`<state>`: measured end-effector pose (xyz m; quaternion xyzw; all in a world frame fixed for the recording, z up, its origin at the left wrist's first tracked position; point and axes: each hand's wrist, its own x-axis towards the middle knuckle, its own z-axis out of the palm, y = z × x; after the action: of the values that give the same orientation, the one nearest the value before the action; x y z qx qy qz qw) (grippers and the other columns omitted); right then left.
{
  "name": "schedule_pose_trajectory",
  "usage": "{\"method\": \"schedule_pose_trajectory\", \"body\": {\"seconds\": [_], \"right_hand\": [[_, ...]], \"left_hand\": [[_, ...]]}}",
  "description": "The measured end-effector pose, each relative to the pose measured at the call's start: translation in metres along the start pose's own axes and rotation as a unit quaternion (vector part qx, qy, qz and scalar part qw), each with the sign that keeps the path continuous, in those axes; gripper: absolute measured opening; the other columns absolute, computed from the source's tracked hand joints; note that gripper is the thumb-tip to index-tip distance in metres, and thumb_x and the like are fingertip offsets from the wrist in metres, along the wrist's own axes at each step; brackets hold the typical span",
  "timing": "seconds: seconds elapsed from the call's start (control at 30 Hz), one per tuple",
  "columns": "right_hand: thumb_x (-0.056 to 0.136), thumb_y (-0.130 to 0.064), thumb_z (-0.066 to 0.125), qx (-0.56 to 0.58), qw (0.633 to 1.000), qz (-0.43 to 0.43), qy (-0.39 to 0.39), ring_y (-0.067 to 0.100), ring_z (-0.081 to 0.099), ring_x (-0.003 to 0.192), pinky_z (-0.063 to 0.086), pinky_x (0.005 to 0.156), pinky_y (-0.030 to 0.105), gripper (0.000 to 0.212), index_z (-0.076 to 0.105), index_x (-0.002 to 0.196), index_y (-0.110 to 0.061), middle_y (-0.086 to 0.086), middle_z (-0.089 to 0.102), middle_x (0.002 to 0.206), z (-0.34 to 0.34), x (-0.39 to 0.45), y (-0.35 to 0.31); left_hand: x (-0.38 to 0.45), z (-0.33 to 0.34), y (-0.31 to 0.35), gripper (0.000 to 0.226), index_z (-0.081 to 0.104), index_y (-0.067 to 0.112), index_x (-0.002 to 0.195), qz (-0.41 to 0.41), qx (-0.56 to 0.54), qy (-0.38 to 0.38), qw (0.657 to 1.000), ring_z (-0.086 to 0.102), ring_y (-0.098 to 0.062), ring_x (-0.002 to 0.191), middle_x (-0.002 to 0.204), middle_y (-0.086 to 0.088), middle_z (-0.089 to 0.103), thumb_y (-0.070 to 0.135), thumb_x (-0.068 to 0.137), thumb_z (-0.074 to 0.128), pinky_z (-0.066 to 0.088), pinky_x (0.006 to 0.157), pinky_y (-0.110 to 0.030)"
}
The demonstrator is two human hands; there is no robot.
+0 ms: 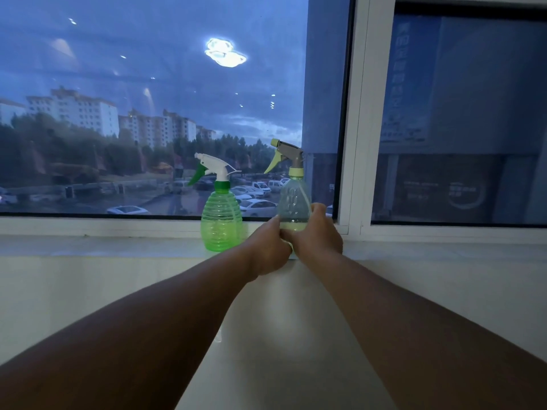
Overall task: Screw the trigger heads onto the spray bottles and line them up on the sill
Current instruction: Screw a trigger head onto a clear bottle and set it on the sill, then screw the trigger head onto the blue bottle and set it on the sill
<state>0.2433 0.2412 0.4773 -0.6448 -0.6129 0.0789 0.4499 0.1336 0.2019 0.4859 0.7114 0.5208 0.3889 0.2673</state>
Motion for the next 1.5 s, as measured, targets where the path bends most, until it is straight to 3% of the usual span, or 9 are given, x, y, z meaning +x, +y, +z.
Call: {"method": "schedule_pose_trajectory", "body": {"seconds": [0.1,0.27,0.37,0.47,0.67,0.97,1.23,1.37,1.5], "right_hand": [[0.071,-0.058,0.079,-0.011,1.0,-0.011,-0.011,0.028,0.061,0.111,0.049,0.096,0.047,0.084,0.037,0.134,-0.021,0.007,0.061,0.125,-0.004,0.001,0.001],[0.065,-0.062,0.082,-0.009,1.0,-0.022,0.015,0.031,0.051,0.129,0.044,0.103,0.047,0.125,0.011,0.158,-0.018,0.011,0.046,0.146,-0.012,-0.001,0.008],[0.069,-0.059,0.08,0.032,0.995,-0.066,0.072,0.028,0.055,0.125,0.046,0.092,0.036,0.112,0.023,0.156,-0.017,0.009,0.046,0.146,-0.021,-0.011,0.018],[0.078,-0.055,0.075,0.038,0.988,-0.118,0.089,0.02,0.056,0.119,0.041,0.085,0.027,0.089,0.035,0.15,-0.021,0.005,0.05,0.142,-0.029,-0.033,0.025],[0.088,-0.039,0.072,0.107,0.983,-0.129,0.07,0.013,0.057,0.112,0.043,0.085,0.023,0.057,0.05,0.138,-0.022,0.004,0.058,0.131,-0.053,-0.084,0.038],[0.088,-0.04,0.072,0.093,0.994,-0.059,-0.01,0.011,0.06,0.113,0.05,0.094,0.026,0.052,0.057,0.132,-0.019,0.003,0.063,0.125,-0.074,-0.178,0.111],[0.088,-0.027,0.072,0.015,0.981,0.094,-0.167,0.015,0.065,0.099,0.049,0.086,0.025,0.035,0.067,0.12,-0.016,0.002,0.069,0.11,-0.07,-0.286,0.242],[0.088,-0.022,0.07,-0.035,0.941,0.215,-0.257,0.02,0.065,0.103,0.049,0.089,0.028,0.032,0.069,0.118,-0.011,0.006,0.071,0.112,-0.06,-0.34,0.305],[0.091,-0.02,0.066,-0.027,0.901,0.304,-0.308,0.025,0.065,0.102,0.055,0.089,0.038,0.029,0.066,0.118,-0.01,0.011,0.068,0.114,-0.049,-0.386,0.352]], "left_hand": [[-0.002,0.0,0.004,0.051,0.054,0.013,0.13,-0.002,-0.001,-0.002,1.0,0.058,-0.015,0.083,0.105,-0.009,0.066,-0.012,0.086,0.046,0.047,0.061,-0.021],[-0.005,0.003,0.007,0.052,0.053,0.019,0.131,0.02,-0.021,0.053,0.998,0.06,-0.013,0.085,0.103,0.0,0.066,-0.009,0.088,0.044,0.046,0.063,-0.023],[-0.011,0.008,0.003,0.059,0.049,0.02,0.139,0.047,-0.026,0.1,0.994,0.062,-0.021,0.11,0.124,-0.003,0.065,-0.008,0.088,0.047,0.055,0.09,-0.037],[-0.024,0.022,0.001,0.065,0.038,0.017,0.152,0.076,-0.017,0.121,0.99,0.045,-0.02,0.139,0.151,-0.006,0.05,-0.002,0.092,0.053,0.04,0.115,-0.042],[-0.06,0.051,0.008,0.056,0.05,0.014,0.144,0.111,-0.047,0.143,0.982,0.061,-0.015,0.119,0.132,-0.008,0.063,-0.003,0.092,0.058,0.051,0.104,-0.037],[-0.139,0.118,-0.019,0.046,0.063,0.014,0.129,0.046,-0.075,0.056,0.995,0.068,-0.004,0.081,0.111,-0.002,0.068,-0.007,0.088,0.058,0.057,0.076,-0.018],[-0.232,0.219,-0.094,0.041,0.064,0.019,0.125,-0.07,-0.042,-0.088,0.993,0.069,-0.016,0.096,0.108,-0.003,0.07,-0.002,0.089,0.06,0.061,0.082,-0.032],[-0.28,0.267,-0.134,0.043,0.064,0.023,0.125,-0.12,-0.003,-0.188,0.975,0.066,-0.01,0.095,0.111,-0.001,0.069,0.002,0.088,0.065,0.054,0.075,-0.019],[-0.322,0.299,-0.164,0.048,0.06,0.024,0.13,-0.146,0.042,-0.266,0.952,0.063,-0.015,0.107,0.117,-0.001,0.066,0.009,0.086,0.073,0.053,0.091,-0.027]]}}
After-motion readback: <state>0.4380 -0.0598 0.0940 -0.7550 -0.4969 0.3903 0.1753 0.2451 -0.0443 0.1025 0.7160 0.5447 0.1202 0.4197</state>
